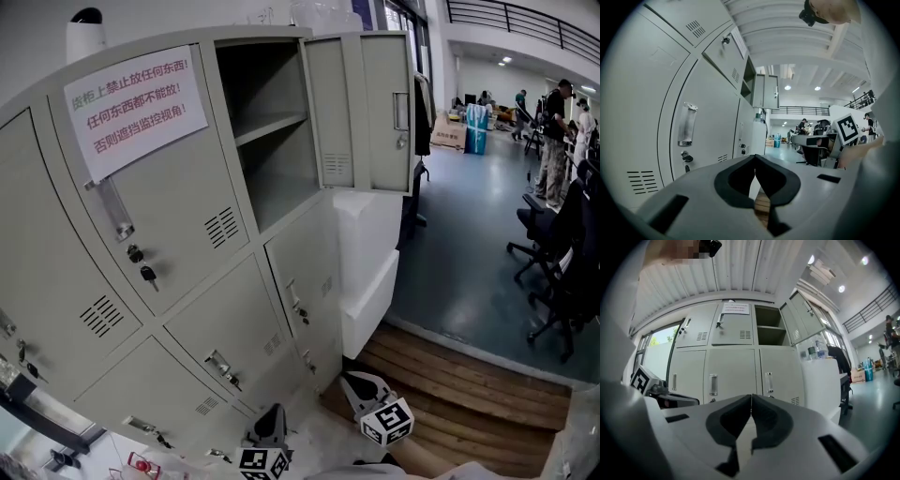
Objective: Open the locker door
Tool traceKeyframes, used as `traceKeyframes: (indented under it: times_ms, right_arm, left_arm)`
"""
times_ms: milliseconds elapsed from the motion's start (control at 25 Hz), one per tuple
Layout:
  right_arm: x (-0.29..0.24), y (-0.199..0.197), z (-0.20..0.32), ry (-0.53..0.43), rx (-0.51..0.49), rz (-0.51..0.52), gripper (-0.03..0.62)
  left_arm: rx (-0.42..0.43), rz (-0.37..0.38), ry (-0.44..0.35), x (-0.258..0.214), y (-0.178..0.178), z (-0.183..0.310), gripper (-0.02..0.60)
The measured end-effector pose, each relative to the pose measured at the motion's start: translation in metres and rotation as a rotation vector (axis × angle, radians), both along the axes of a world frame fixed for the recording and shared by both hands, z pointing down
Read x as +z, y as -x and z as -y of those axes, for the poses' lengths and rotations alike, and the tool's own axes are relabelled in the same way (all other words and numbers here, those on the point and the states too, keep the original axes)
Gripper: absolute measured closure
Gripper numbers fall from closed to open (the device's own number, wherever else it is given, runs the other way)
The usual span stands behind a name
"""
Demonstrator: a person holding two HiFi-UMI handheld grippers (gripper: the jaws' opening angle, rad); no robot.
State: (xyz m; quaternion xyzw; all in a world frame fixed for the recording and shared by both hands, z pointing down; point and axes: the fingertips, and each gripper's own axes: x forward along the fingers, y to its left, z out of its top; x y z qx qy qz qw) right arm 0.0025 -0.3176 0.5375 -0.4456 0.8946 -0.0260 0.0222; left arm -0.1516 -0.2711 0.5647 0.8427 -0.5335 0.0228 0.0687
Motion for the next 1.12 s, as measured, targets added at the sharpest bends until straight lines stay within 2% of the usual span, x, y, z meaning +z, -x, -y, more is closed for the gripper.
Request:
traceKeyframes:
  times_ms: [160, 1120]
  right_arm:
    - [0.007, 0.011, -0.008, 0.009, -0.015, -0.012, 0.580]
    - [0.012, 0.017, -0.014, 0.035, -0.020, 0.017, 0.580]
  left_arm:
    - [-0.001, 0.007, -0.007, -0.002, 0.002, -0.002, 0.580]
    - [-0.002, 0.011, -0.037, -0.002, 0.006, -0.008, 0.580]
